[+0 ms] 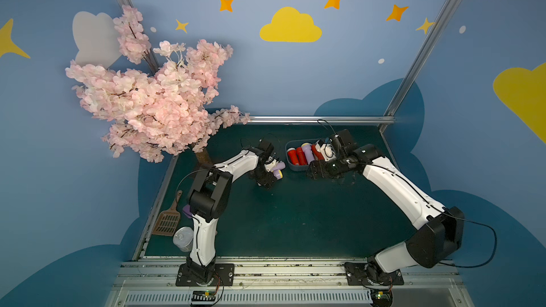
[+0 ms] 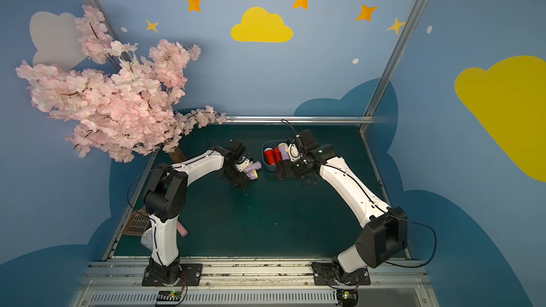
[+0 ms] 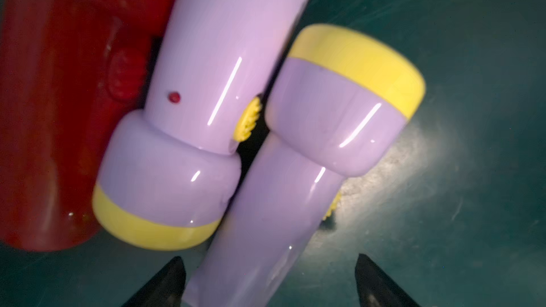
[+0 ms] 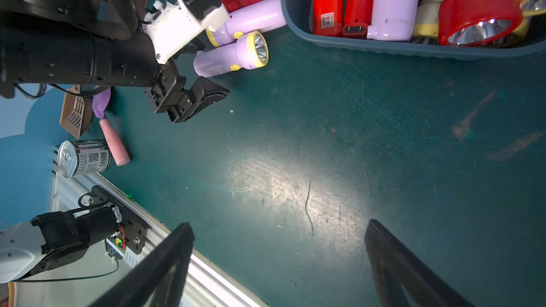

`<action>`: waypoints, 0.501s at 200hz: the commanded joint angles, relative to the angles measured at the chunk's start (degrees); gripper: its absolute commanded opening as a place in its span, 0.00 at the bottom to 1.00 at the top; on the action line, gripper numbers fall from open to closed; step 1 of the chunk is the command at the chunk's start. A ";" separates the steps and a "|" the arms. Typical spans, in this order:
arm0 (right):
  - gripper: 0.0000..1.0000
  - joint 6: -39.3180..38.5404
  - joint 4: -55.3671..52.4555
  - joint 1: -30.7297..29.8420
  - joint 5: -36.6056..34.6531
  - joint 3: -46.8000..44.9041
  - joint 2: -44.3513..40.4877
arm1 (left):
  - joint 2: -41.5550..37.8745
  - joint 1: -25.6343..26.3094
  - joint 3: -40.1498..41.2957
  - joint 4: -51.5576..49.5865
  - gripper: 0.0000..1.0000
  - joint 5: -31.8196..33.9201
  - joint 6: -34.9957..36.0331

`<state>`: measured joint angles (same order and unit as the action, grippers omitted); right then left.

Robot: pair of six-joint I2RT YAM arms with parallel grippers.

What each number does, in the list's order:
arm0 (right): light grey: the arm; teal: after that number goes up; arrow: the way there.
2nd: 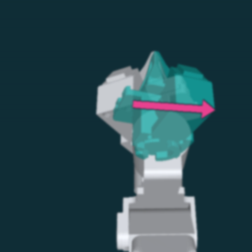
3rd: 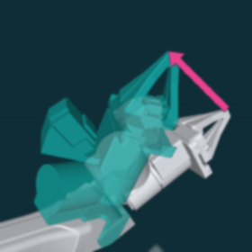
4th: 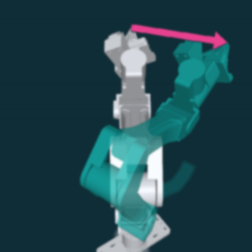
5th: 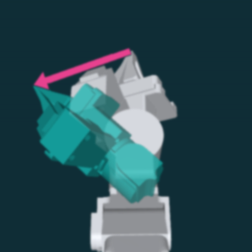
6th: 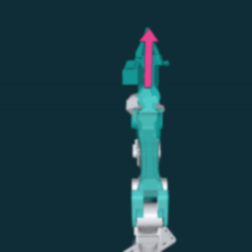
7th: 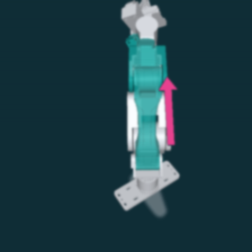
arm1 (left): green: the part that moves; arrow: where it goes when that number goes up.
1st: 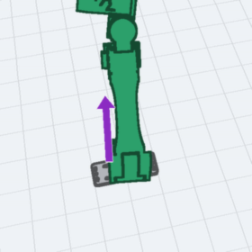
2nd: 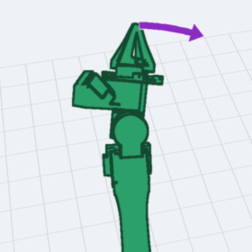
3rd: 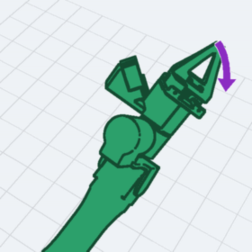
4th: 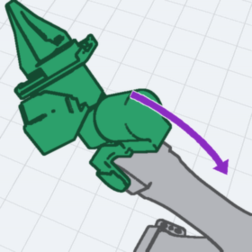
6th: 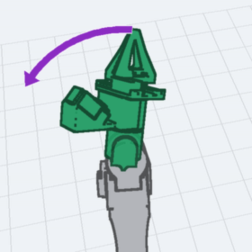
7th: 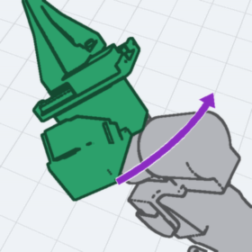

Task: Put the flashlights into the storage boxes
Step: Pick up the flashlight from the center of the board.

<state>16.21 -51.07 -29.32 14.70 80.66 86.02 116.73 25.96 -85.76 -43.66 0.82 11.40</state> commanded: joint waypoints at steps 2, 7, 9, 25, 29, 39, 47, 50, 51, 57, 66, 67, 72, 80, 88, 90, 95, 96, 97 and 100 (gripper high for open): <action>0.91 -0.78 -0.48 0.56 1.03 0.31 -0.95 | 0.29 0.13 0.05 -1.32 0.88 0.93 0.99; 0.91 -0.89 -0.52 0.57 1.10 0.33 -0.76 | 0.22 0.15 0.33 -1.13 0.87 1.00 0.91; 0.91 -0.97 -0.59 0.66 1.12 0.36 -0.70 | 0.20 0.06 0.39 -1.07 0.87 1.02 0.86; 0.91 -1.42 -1.01 0.84 1.29 0.81 -0.19 | 0.42 0.06 0.71 -1.29 0.82 1.37 0.71; 0.91 -1.59 -1.10 0.85 1.38 0.92 0.02 | 0.49 0.10 0.76 -1.40 0.81 1.38 0.65; 0.91 -1.94 -1.23 1.00 1.30 1.14 0.42 | 0.79 0.11 0.60 -1.69 0.74 1.16 0.59; 0.90 -2.26 -1.40 1.15 1.30 1.30 0.53 | 0.94 0.14 0.60 -1.78 0.69 1.05 0.55; 0.91 -2.31 -1.40 1.19 1.40 1.34 0.60 | 0.96 0.12 0.68 -1.78 0.67 1.03 0.51; 0.90 -2.36 -1.40 1.15 1.43 1.34 0.62 | 1.05 0.14 0.72 -1.78 0.66 1.03 0.49; 0.91 -2.66 -1.45 1.25 1.46 1.43 0.79 | 1.16 0.14 0.74 -1.78 0.64 0.95 0.50; 0.90 -2.84 -1.66 1.41 1.63 1.64 1.03 | 1.30 0.13 0.73 -1.71 0.61 0.94 0.47; 0.90 -2.89 -1.71 1.48 1.64 1.67 1.06 | 1.35 0.14 0.75 -1.70 0.61 0.94 0.47; 0.91 -2.93 -1.75 1.55 1.69 1.69 1.16 | 1.48 0.15 0.72 -1.69 0.59 0.95 0.47; 0.90 -3.11 -1.75 1.77 1.98 1.65 1.36 | 1.70 0.10 0.54 -1.68 0.58 0.86 0.47; 0.90 -3.20 -1.78 1.94 2.32 1.56 1.51 | 2.04 0.14 0.23 -1.61 0.59 0.85 0.43; 0.90 -3.20 -1.80 2.04 2.43 1.53 1.65 | 2.06 0.15 0.17 -1.61 0.59 0.85 0.35; 0.90 -3.20 -1.77 2.16 2.51 1.47 1.68 | 2.21 0.10 0.07 -1.60 0.59 0.77 0.25; 0.90 -3.20 -1.76 2.16 2.56 1.49 1.69 | 2.29 0.13 0.02 -1.60 0.59 0.77 0.23; 0.90 -3.24 -1.76 2.21 2.59 1.46 1.69 | 2.33 0.14 0.00 -1.60 0.59 0.72 0.21; 0.90 -3.28 -1.75 2.27 2.69 1.43 1.77 | 2.49 0.16 -0.18 -1.60 0.59 0.68 0.14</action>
<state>14.06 -51.44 -27.77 16.03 80.73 86.70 117.10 25.96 -85.58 -44.12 2.04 11.62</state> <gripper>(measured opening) 0.905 0.585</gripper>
